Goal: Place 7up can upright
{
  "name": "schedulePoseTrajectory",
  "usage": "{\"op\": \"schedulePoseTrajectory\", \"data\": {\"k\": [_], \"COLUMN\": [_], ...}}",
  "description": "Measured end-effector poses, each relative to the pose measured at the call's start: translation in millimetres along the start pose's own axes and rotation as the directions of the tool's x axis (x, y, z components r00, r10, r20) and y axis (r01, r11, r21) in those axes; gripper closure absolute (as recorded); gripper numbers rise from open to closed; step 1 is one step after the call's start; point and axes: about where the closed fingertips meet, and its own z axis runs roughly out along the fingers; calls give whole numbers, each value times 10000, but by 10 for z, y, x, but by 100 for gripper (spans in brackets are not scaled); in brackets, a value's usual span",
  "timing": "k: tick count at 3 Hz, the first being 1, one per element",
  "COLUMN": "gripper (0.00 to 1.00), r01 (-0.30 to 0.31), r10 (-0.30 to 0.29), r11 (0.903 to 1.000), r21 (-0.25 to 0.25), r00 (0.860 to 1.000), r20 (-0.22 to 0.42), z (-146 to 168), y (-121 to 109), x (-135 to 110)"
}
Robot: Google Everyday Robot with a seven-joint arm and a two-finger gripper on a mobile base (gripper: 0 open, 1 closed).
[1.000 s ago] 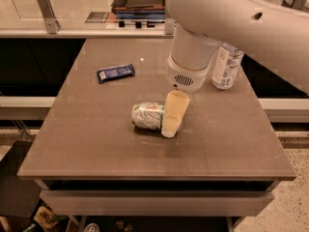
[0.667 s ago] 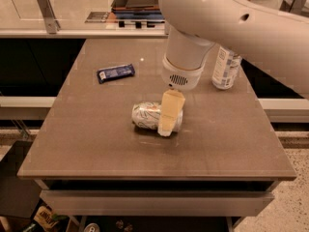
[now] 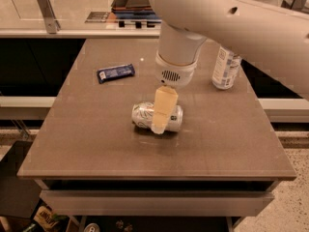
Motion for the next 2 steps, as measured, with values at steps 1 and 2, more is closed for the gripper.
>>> {"op": "schedulePoseTrajectory", "data": {"k": [1, 2], "gripper": [0, 0], "r01": [174, 202], "r10": [-174, -206], "r11": [9998, 9996], "r21": [-100, -182], "r00": [9998, 9996], "r20": [-19, -173], "z": [41, 172], "y": [75, 84], "x": [-58, -59]}}
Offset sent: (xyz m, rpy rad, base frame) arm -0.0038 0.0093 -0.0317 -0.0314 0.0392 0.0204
